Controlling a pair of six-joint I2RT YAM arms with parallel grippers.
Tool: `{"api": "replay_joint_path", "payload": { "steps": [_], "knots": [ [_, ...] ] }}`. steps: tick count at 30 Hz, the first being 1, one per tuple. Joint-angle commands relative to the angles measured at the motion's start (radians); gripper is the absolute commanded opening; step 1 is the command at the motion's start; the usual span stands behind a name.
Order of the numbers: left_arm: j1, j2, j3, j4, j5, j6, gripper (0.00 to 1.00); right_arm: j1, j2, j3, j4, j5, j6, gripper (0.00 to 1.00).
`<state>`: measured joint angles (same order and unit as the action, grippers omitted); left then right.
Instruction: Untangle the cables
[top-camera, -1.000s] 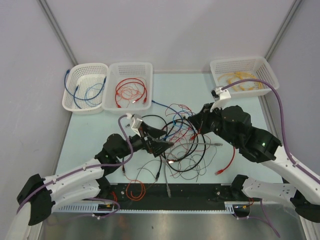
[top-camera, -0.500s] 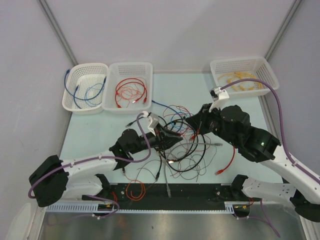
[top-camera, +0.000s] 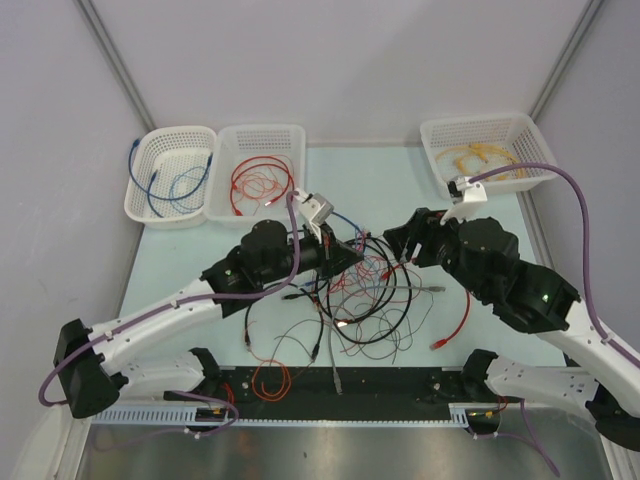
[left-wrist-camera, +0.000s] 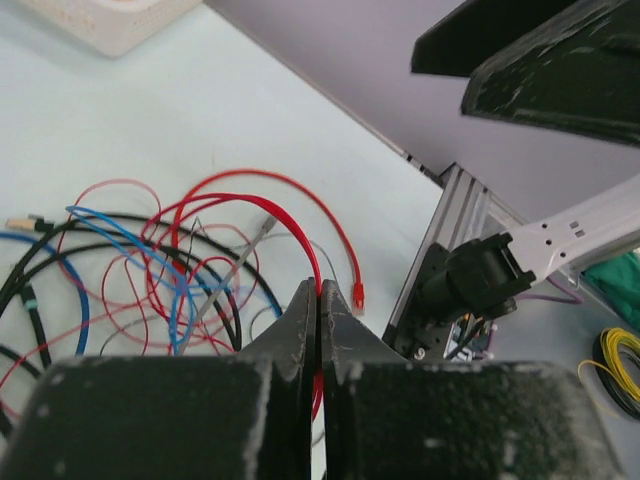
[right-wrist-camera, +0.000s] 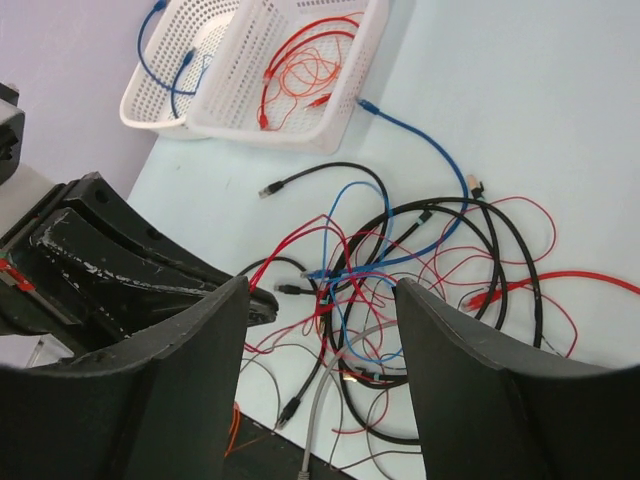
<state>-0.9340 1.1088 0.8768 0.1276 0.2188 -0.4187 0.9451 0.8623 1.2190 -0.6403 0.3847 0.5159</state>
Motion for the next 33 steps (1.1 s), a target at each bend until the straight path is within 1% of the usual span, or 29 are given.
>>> {"api": "replay_joint_path", "payload": {
  "steps": [1,5,6,10,13,14,17,21,28,33],
  "knots": [
    [0.014,-0.009,0.091,-0.247,0.001,0.005,0.0,0.003,-0.02,0.016,-0.003,0.066,-0.013,0.64],
    [0.026,-0.004,0.165,-0.272,0.008,-0.018,0.0,0.004,-0.04,-0.01,0.051,0.011,-0.03,0.61],
    [0.03,0.0,0.184,-0.281,0.016,-0.02,0.0,0.006,-0.045,-0.027,0.066,-0.036,-0.037,0.59],
    [0.058,0.032,0.286,-0.33,0.036,-0.046,0.0,0.023,-0.059,-0.077,0.146,-0.144,-0.045,0.56],
    [0.101,0.045,0.312,-0.312,0.04,-0.135,0.0,0.046,-0.074,-0.131,0.21,-0.187,-0.045,0.52],
    [0.115,0.042,0.31,-0.295,0.059,-0.196,0.0,0.061,-0.084,-0.145,0.227,-0.201,-0.048,0.49],
    [0.149,0.031,0.309,-0.231,0.07,-0.297,0.0,0.083,-0.095,-0.193,0.295,-0.224,-0.068,0.48],
    [0.152,0.031,0.33,-0.186,0.063,-0.353,0.0,0.096,-0.071,-0.216,0.379,-0.283,-0.097,0.48],
    [0.15,0.043,0.37,-0.157,0.082,-0.407,0.0,0.112,0.007,-0.234,0.537,-0.308,-0.131,0.48],
    [0.152,0.039,0.372,-0.16,0.08,-0.41,0.0,0.113,0.043,-0.237,0.584,-0.297,-0.151,0.46]
  ]
}}
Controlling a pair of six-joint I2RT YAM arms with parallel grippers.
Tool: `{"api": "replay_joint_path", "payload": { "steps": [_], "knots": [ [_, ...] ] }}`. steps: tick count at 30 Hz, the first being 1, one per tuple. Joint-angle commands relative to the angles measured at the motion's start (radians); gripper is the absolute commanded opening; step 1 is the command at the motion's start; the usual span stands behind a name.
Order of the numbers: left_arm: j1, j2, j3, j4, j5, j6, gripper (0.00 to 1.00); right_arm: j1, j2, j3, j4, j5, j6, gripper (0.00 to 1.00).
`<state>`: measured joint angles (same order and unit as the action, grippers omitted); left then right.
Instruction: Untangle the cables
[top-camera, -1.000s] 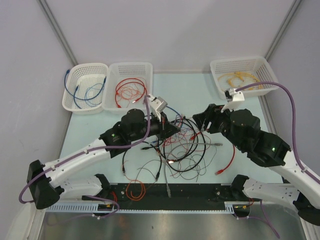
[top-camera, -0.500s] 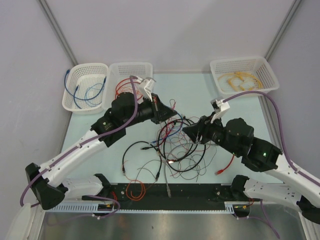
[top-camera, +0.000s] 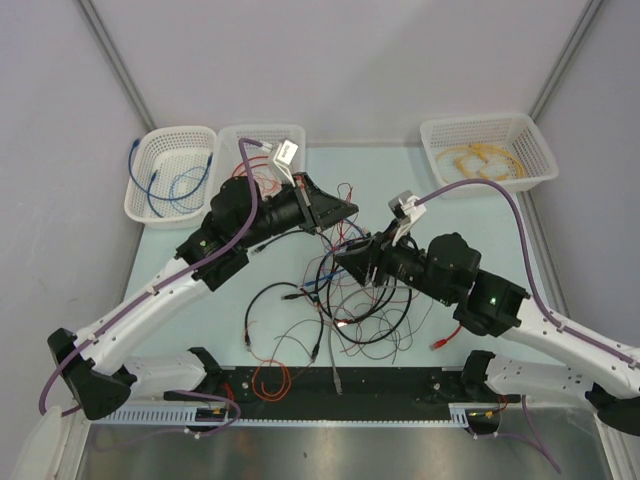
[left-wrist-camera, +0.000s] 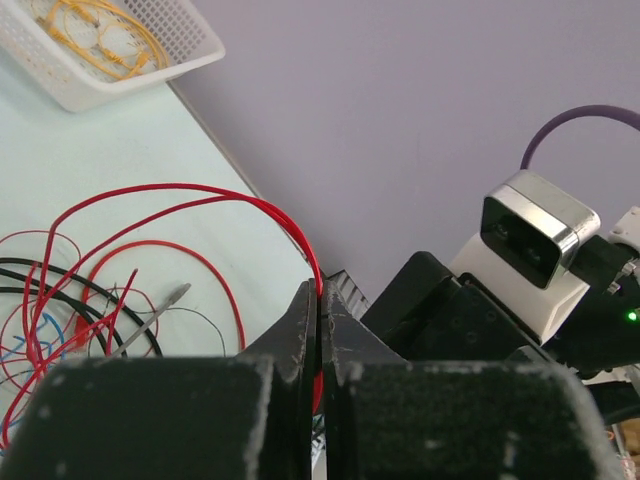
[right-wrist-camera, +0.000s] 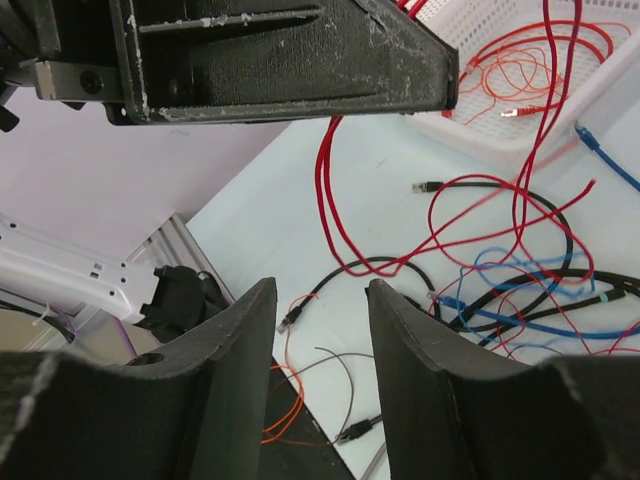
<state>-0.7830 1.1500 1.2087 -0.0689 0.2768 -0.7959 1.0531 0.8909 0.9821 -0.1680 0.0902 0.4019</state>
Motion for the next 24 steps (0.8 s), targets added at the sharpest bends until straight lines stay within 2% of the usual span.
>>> {"api": "replay_joint_path", "payload": {
  "steps": [1,11,14,16,24],
  "knots": [
    [-0.001,-0.004,0.041,0.035,0.022,-0.035,0.0,0.005,0.02,0.001,0.117,0.002,-0.041,0.46],
    [0.001,-0.009,0.037,0.027,0.028,-0.035,0.0,0.005,0.013,-0.011,0.122,0.091,-0.067,0.45],
    [0.001,-0.01,0.04,0.024,0.028,-0.034,0.0,0.007,-0.01,-0.011,0.076,0.121,-0.08,0.55],
    [-0.001,-0.009,0.043,0.023,0.032,-0.034,0.0,0.005,-0.023,-0.013,0.049,0.138,-0.09,0.58],
    [0.001,-0.009,0.045,0.029,0.035,-0.046,0.0,0.005,-0.014,-0.036,0.091,0.135,-0.1,0.55]
  ]
}}
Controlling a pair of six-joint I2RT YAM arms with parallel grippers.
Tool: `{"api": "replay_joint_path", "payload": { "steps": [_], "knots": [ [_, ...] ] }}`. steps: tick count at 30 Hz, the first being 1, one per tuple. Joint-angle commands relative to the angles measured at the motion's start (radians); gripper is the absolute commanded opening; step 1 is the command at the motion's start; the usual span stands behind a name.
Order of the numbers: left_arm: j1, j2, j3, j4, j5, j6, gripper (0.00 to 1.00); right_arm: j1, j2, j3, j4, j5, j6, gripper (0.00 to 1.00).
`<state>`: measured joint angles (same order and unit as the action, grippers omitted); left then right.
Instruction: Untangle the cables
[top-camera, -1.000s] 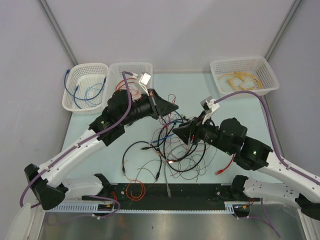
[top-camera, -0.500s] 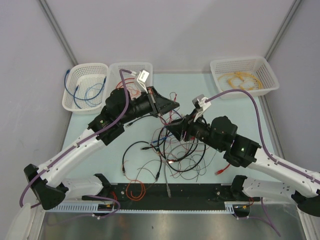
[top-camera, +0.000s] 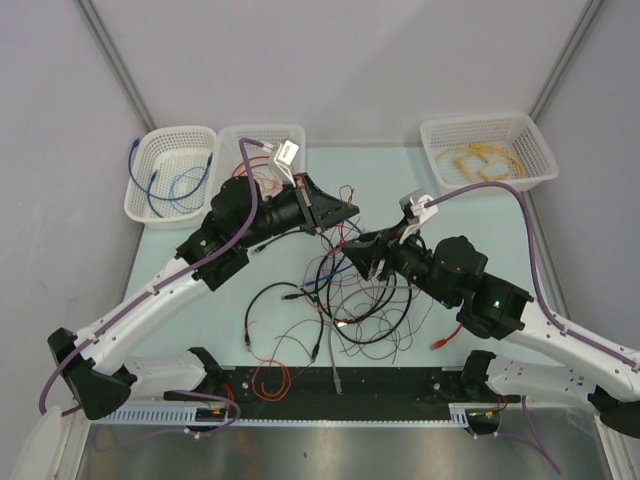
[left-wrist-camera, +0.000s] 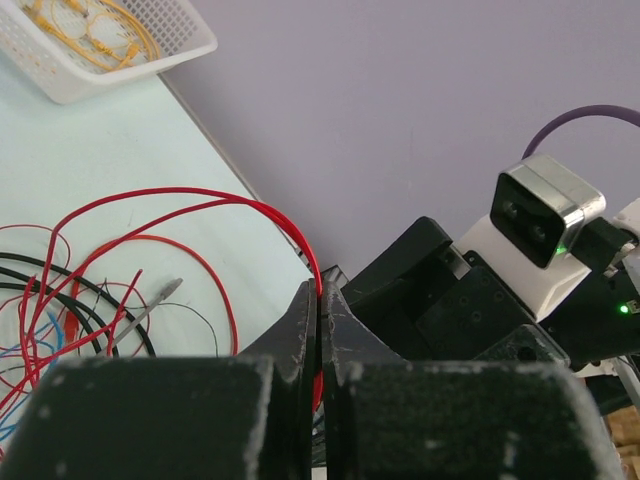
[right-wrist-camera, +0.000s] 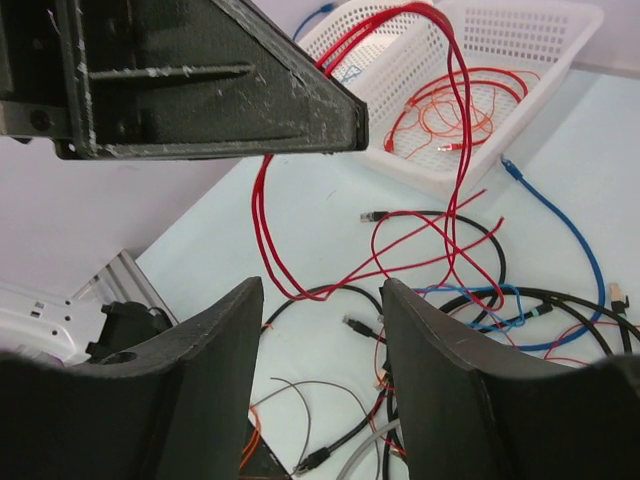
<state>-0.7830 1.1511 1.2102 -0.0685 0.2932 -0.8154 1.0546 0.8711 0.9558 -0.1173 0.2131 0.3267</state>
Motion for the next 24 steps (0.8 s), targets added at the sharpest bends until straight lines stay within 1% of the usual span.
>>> {"api": "replay_joint_path", "payload": {
  "steps": [1,9,10,12,13,15,16,18,20,21,22,23,24],
  "knots": [
    [0.001,-0.011,0.043,0.027,0.021,-0.027,0.0,0.004,0.015,-0.011,0.05,0.005,-0.026,0.54],
    [0.001,-0.014,0.037,0.026,0.026,-0.03,0.0,-0.004,0.065,-0.012,0.149,-0.046,-0.038,0.48],
    [-0.001,-0.014,0.037,0.024,0.026,-0.031,0.0,-0.005,0.068,-0.011,0.157,-0.058,-0.04,0.43],
    [-0.001,-0.016,0.032,0.024,0.026,-0.031,0.0,-0.008,0.077,-0.011,0.172,-0.063,-0.037,0.35],
    [0.001,-0.016,0.031,0.024,0.026,-0.031,0.0,-0.01,0.077,-0.012,0.176,-0.067,-0.037,0.28],
    [-0.001,-0.016,0.028,0.024,0.026,-0.031,0.0,-0.011,0.078,-0.012,0.176,-0.067,-0.037,0.18],
    [0.001,-0.017,0.028,0.024,0.026,-0.03,0.0,-0.011,0.075,-0.012,0.176,-0.063,-0.035,0.1],
    [0.001,-0.025,0.025,0.015,0.017,-0.018,0.0,-0.011,0.054,-0.012,0.157,-0.051,-0.032,0.0],
    [0.001,-0.037,0.022,-0.007,-0.003,0.016,0.01,-0.011,0.034,-0.011,0.125,-0.038,-0.025,0.0],
    [0.001,-0.045,0.023,-0.02,-0.029,0.033,0.18,-0.011,0.001,-0.011,0.095,-0.025,-0.02,0.0],
    [-0.001,-0.051,0.022,-0.049,-0.046,0.053,0.34,-0.011,-0.015,-0.011,0.046,-0.014,-0.011,0.0],
    [0.001,-0.069,0.022,-0.068,-0.063,0.102,0.58,-0.011,-0.036,-0.011,0.018,0.0,-0.005,0.0],
    [-0.001,-0.08,0.022,-0.094,-0.124,0.123,0.68,-0.011,-0.07,-0.011,-0.01,0.029,0.0,0.0]
  ]
}}
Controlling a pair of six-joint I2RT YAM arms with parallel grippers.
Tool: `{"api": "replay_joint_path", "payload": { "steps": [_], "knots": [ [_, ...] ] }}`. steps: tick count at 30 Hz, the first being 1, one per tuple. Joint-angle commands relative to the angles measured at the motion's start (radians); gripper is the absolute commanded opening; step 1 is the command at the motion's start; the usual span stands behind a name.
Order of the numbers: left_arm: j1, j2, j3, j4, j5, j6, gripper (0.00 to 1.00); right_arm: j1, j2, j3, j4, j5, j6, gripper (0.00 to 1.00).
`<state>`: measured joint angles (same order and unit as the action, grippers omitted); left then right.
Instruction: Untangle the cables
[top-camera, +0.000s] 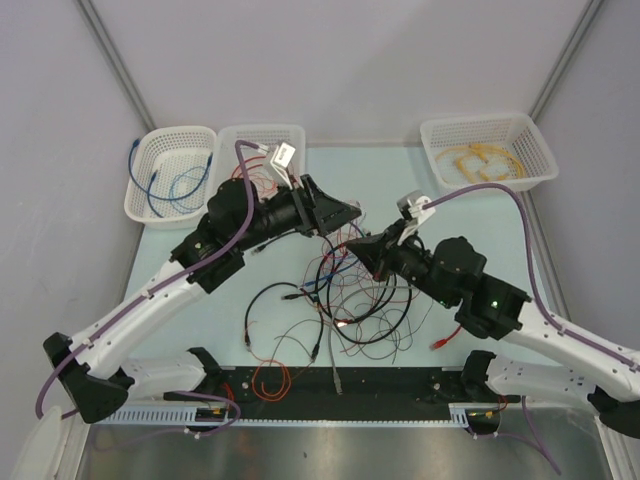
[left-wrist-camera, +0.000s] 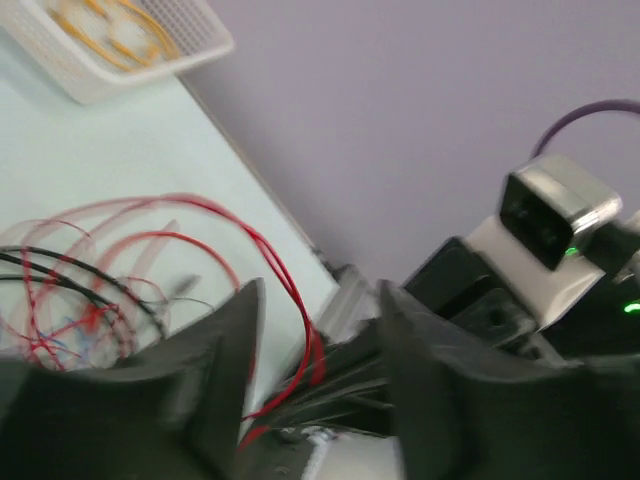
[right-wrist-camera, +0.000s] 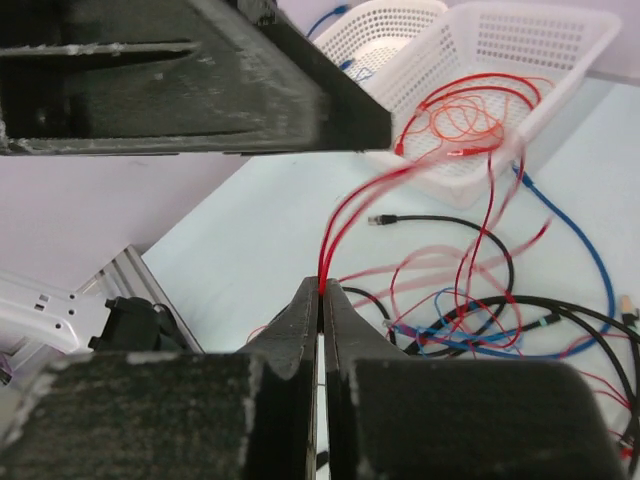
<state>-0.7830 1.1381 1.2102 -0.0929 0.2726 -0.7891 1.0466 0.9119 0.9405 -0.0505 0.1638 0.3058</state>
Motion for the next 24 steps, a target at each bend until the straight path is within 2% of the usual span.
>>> {"api": "replay_joint_path", "payload": {
  "steps": [1,2,4,8,13,16,24],
  "knots": [
    [0.001,-0.078,0.02,-0.117,-0.137,0.114,0.76,-0.003,-0.132,0.004,-0.128,0.092,0.03,0.0],
    [0.001,-0.107,0.011,-0.132,-0.177,0.146,0.99,-0.002,-0.149,0.004,-0.15,0.106,0.033,0.0],
    [0.001,-0.151,-0.023,-0.148,-0.262,0.177,0.99,-0.002,-0.189,0.004,-0.195,0.128,0.036,0.0],
    [0.002,-0.218,-0.124,-0.102,-0.322,0.212,1.0,-0.003,-0.225,0.004,-0.224,0.143,0.045,0.0],
    [0.001,-0.247,-0.218,0.085,-0.188,0.215,1.0,-0.005,-0.219,0.024,-0.227,0.115,0.059,0.0],
    [0.001,-0.233,-0.267,0.215,-0.061,0.203,1.0,-0.005,-0.203,0.041,-0.23,0.105,0.064,0.0],
    [0.001,-0.132,-0.333,0.36,0.112,0.149,1.0,-0.005,-0.206,0.07,-0.216,0.017,0.056,0.0]
  ]
}}
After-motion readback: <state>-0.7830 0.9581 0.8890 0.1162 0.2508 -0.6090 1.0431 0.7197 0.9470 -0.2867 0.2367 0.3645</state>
